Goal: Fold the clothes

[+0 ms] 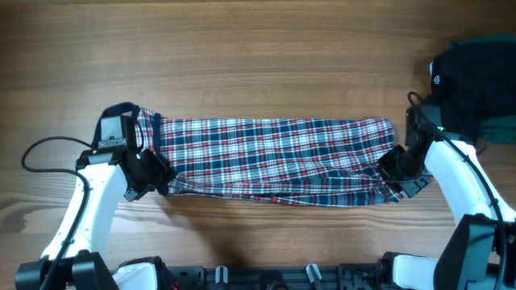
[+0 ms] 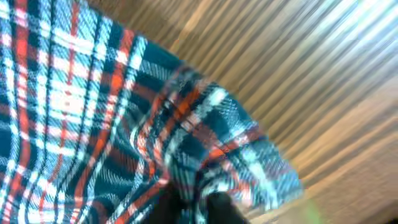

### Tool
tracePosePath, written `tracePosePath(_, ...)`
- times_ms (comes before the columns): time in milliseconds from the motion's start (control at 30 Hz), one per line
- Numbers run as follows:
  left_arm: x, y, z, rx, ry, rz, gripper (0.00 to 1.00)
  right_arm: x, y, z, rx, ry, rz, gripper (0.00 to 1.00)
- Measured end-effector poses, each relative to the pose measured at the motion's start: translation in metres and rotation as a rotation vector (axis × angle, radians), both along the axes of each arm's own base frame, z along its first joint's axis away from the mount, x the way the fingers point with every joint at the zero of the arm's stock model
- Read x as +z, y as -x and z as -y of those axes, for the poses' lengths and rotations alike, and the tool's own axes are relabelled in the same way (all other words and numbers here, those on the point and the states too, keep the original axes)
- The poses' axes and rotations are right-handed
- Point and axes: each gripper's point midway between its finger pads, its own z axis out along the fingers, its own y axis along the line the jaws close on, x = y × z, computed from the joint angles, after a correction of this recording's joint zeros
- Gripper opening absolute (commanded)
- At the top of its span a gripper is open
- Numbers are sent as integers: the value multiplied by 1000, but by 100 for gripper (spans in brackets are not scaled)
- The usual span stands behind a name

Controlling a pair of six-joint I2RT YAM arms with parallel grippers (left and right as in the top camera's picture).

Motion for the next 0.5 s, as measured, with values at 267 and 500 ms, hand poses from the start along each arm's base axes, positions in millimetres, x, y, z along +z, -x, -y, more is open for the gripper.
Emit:
tracePosePath(267, 1, -2, -2, 0, -12, 6, 13, 1, 6, 5, 32, 22, -25, 100)
tracePosePath(500, 41, -39, 4, -86, 15, 120, 18, 28, -18, 12, 89, 58, 85, 100)
